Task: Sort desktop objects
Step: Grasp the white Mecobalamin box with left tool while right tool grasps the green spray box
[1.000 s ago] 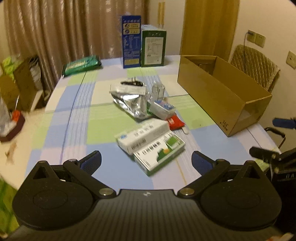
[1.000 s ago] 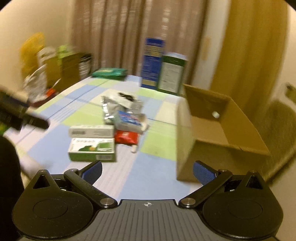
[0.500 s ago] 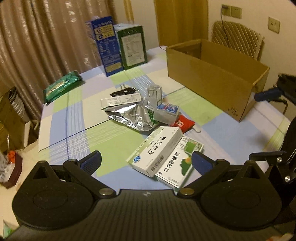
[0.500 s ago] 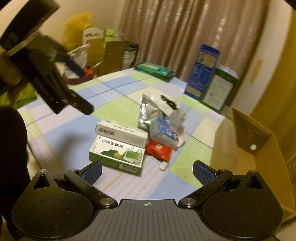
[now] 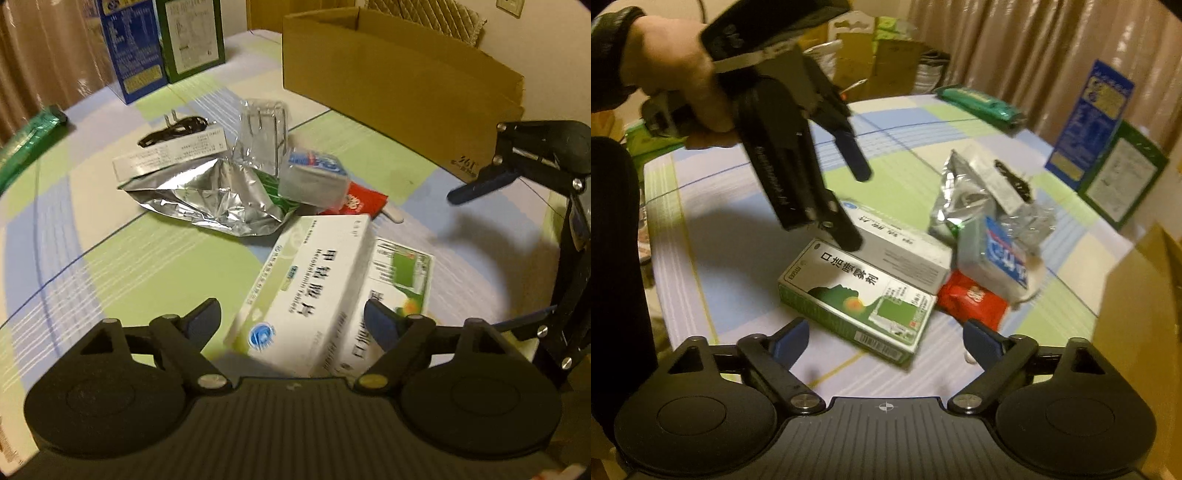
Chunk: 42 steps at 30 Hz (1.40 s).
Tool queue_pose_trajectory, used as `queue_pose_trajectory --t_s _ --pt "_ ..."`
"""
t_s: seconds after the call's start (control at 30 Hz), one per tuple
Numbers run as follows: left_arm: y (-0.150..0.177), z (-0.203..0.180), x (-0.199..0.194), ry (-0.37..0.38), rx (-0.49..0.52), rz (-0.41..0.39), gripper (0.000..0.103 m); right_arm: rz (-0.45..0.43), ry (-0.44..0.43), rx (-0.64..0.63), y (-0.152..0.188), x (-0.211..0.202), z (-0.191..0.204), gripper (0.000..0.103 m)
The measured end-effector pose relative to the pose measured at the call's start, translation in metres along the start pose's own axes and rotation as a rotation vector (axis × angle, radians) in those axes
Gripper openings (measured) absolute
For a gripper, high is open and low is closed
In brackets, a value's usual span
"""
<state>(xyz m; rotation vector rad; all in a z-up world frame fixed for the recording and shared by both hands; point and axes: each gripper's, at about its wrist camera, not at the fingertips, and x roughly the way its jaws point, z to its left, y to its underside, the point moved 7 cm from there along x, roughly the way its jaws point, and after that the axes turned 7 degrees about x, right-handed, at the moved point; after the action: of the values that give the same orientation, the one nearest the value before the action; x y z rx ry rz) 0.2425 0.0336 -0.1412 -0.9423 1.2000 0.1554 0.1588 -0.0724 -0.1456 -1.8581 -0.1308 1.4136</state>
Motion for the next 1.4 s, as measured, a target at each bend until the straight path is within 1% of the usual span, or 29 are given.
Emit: queue_pose_trajectory --t_s 0.07,0.23,0.27,0.33,0.4,0.47,0.57,0.63,0.67,0.7,0.77,0.8,0.87,0.93,1.0,1.07,1.2,1.23,1.33,1.4 --pt "-0.001 0.005 0.008 0.028 -0.006 -0.003 0.083 0.002 -0.018 -0.027 -0.001 0.008 -0.002 0.086" --pt "-0.003 0.011 0.026 0.135 -0.019 0.007 0.085 0.012 -0.060 -0.091 -0.004 0.020 -0.006 0.086" --pt "-0.004 0.013 0.029 0.147 -0.037 0.010 0.085 0.015 -0.066 -0.103 -0.005 0.022 -0.006 0.086" --pt "-0.004 0.016 0.030 0.175 -0.079 0.015 0.080 0.014 -0.077 -0.129 -0.008 0.025 -0.006 0.086" --pt "-0.001 0.017 0.027 0.157 -0.093 0.026 0.079 0.010 -0.087 -0.144 -0.010 0.026 -0.006 0.086" --pt "0.006 0.018 0.022 0.134 -0.128 0.039 0.078 0.011 -0.098 -0.167 -0.012 0.027 -0.003 0.086" --pt "0.020 0.023 0.012 0.046 -0.206 0.074 0.074 0.024 -0.118 -0.239 -0.014 0.034 0.005 0.086" --pt "0.033 0.025 0.006 -0.025 -0.237 0.104 0.070 0.043 -0.121 -0.299 -0.014 0.042 0.010 0.086" --pt "0.040 0.025 0.004 -0.052 -0.252 0.114 0.069 0.056 -0.122 -0.327 -0.015 0.046 0.012 0.086" --pt "0.044 0.026 0.003 -0.068 -0.263 0.120 0.069 0.070 -0.126 -0.352 -0.015 0.050 0.013 0.086" --pt "0.052 0.026 0.000 -0.073 -0.289 0.113 0.070 0.104 -0.136 -0.380 -0.014 0.058 0.015 0.085" --pt "0.054 0.027 -0.002 -0.068 -0.299 0.102 0.072 0.110 -0.151 -0.367 -0.016 0.060 0.014 0.085" --pt "0.053 0.027 -0.004 -0.079 -0.287 0.087 0.077 0.143 -0.169 -0.307 -0.021 0.064 0.009 0.076" --pt "0.052 0.026 -0.003 -0.090 -0.271 0.074 0.078 0.167 -0.143 -0.265 -0.022 0.065 0.005 0.070" --pt "0.052 0.027 -0.002 -0.102 -0.280 0.068 0.079 0.189 -0.108 -0.210 -0.023 0.063 0.002 0.064" --pt "0.053 0.027 -0.001 -0.112 -0.288 0.069 0.079 0.208 -0.073 -0.114 -0.023 0.059 -0.004 0.057" --pt "0.055 0.030 0.002 -0.115 -0.319 0.067 0.078 0.228 -0.023 0.065 -0.018 0.044 -0.011 0.053" --pt "0.056 0.030 0.003 -0.116 -0.321 0.070 0.077 0.230 -0.011 0.096 -0.017 0.041 -0.012 0.053" --pt "0.059 0.024 0.004 -0.117 -0.312 0.089 0.069 0.228 0.026 0.201 -0.010 0.031 -0.015 0.053" --pt "0.060 0.014 0.003 -0.108 -0.295 0.097 0.068 0.214 0.045 0.273 -0.007 0.025 -0.018 0.053"
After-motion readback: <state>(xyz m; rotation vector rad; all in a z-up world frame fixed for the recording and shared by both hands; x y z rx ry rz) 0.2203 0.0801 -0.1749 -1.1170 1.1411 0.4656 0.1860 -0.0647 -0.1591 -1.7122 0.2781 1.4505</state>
